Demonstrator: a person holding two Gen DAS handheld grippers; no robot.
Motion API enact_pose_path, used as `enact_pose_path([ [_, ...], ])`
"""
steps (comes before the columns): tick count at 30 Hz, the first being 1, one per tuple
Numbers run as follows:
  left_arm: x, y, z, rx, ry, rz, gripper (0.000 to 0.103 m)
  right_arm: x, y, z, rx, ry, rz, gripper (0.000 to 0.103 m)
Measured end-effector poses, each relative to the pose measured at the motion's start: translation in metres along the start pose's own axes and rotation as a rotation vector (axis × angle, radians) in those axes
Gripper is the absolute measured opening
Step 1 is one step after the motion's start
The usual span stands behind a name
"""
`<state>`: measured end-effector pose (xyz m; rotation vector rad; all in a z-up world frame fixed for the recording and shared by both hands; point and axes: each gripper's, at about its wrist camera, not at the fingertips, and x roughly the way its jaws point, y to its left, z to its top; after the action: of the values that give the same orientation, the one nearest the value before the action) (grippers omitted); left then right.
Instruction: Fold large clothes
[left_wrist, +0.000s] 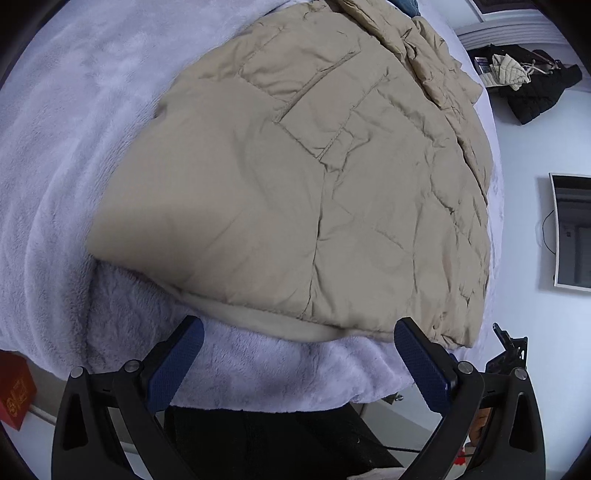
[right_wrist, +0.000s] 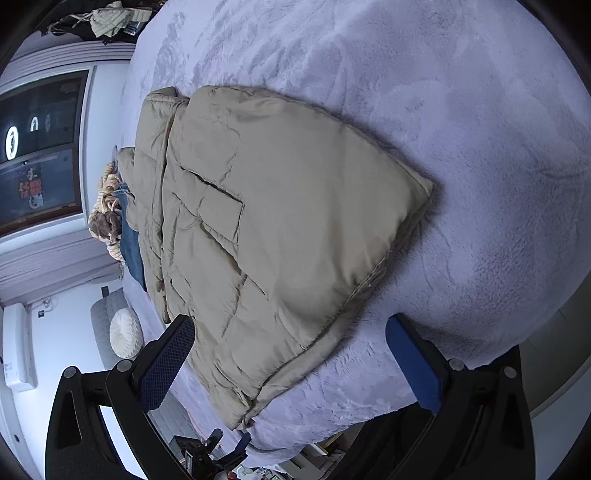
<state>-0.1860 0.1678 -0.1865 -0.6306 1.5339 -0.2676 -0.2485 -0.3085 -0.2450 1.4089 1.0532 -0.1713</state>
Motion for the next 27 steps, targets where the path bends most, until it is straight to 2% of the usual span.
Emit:
enact_pose_path([
  [4,0.003,-0.010,0.012,-0.032,-0.052,-0.074,0.103,0.005,0.001,0.001,0.006,-0.003,0.018,0.103],
  [7,0.015,-0.018,0.021,-0.042,-0.063,-0.061,0.100,0.010,0.002,0.004,0.019,-0.013,0.044,0.103],
  [8,0.018,-0.020,0.023,-0.038,-0.064,-0.053,0.093,0.012,0.001,0.005,0.028,-0.013,0.051,0.103],
  [10,0.021,-0.023,0.027,-0.022,-0.068,-0.043,0.071,0.016,-0.002,0.007,0.049,-0.009,0.066,0.103],
  [12,0.022,-0.028,0.029,0.018,-0.058,-0.047,0.028,0.018,-0.005,0.006,0.068,-0.012,0.077,0.103],
  [14,0.017,-0.033,0.029,0.068,-0.075,-0.042,0.022,0.018,-0.008,0.005,0.088,-0.021,0.095,0.100],
  [16,0.008,-0.040,0.030,0.118,-0.105,-0.030,0.018,0.017,-0.010,0.005,0.106,-0.020,0.128,0.078],
  [18,-0.001,-0.047,0.032,0.153,-0.121,-0.028,0.015,0.020,-0.011,0.005,0.114,0.001,0.135,0.043],
  [19,-0.005,-0.049,0.033,0.165,-0.129,-0.027,0.015,0.021,-0.010,0.005,0.104,0.004,0.131,0.032],
  [20,-0.009,-0.051,0.034,0.174,-0.138,-0.028,0.015,0.020,-0.009,0.004,0.090,0.001,0.110,0.017],
  [23,-0.025,-0.062,0.037,0.208,-0.178,-0.031,0.015,0.015,0.000,0.003,0.039,-0.013,0.071,0.011],
  [27,-0.050,-0.077,0.045,0.235,-0.240,-0.042,0.015,0.006,0.031,0.005,-0.084,-0.010,0.017,0.009],
])
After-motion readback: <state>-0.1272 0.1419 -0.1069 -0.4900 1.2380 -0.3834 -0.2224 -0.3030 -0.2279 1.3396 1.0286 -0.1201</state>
